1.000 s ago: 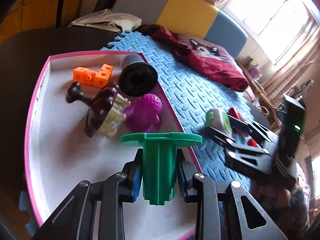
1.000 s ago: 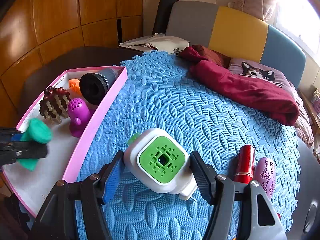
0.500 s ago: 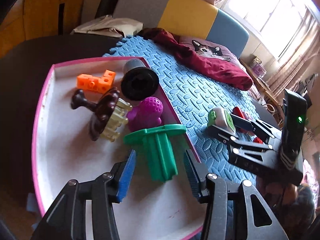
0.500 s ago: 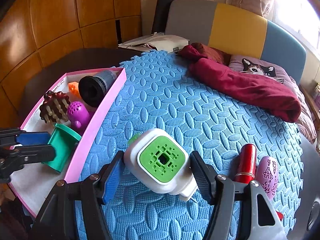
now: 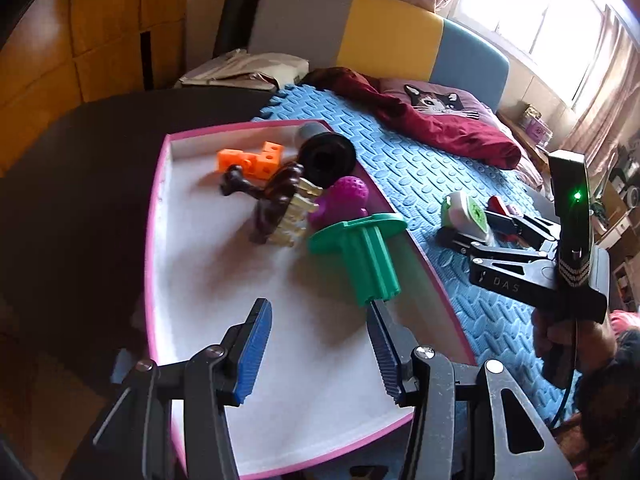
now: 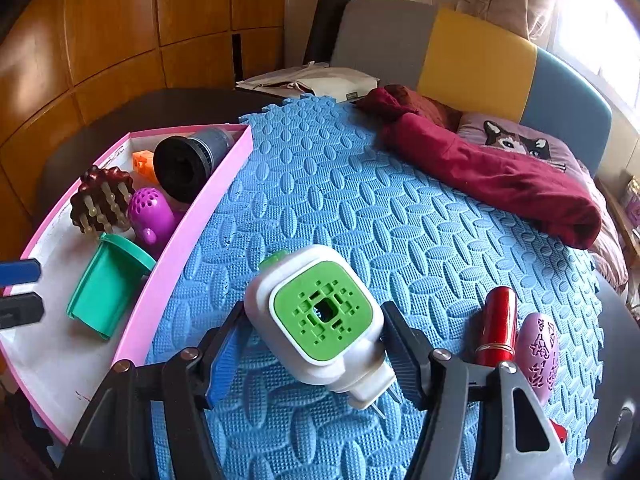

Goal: Organize rigid objects
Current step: 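Lower the green stand into the tray and open the left gripper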

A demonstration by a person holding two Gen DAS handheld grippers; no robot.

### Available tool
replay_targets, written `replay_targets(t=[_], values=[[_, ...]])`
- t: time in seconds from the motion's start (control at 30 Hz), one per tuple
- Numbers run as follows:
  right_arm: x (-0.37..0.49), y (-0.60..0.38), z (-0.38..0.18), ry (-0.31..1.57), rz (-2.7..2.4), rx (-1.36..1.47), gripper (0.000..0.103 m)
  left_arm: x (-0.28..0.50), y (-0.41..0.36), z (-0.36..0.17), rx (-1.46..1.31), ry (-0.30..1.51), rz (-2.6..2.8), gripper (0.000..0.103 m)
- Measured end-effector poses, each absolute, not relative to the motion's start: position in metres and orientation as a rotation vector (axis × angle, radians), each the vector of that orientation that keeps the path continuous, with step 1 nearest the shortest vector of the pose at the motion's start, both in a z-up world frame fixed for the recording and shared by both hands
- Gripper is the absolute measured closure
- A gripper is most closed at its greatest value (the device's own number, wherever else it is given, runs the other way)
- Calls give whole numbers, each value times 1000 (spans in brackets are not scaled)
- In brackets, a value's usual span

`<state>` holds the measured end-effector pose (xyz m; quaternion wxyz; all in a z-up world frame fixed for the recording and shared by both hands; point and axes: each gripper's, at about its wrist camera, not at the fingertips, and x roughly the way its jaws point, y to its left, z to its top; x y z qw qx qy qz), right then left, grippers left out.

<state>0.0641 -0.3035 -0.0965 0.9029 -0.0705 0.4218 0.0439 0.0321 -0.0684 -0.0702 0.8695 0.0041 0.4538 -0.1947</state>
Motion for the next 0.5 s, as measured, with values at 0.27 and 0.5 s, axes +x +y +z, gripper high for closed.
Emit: replay_targets(t=[0.27, 0.5], values=[[64, -303, -100, 872, 58, -165, 46, 27, -45, -59, 39, 868, -275, 53], [65, -306, -104, 886, 66, -135, 52, 26, -38, -54, 32, 845, -263, 52]])
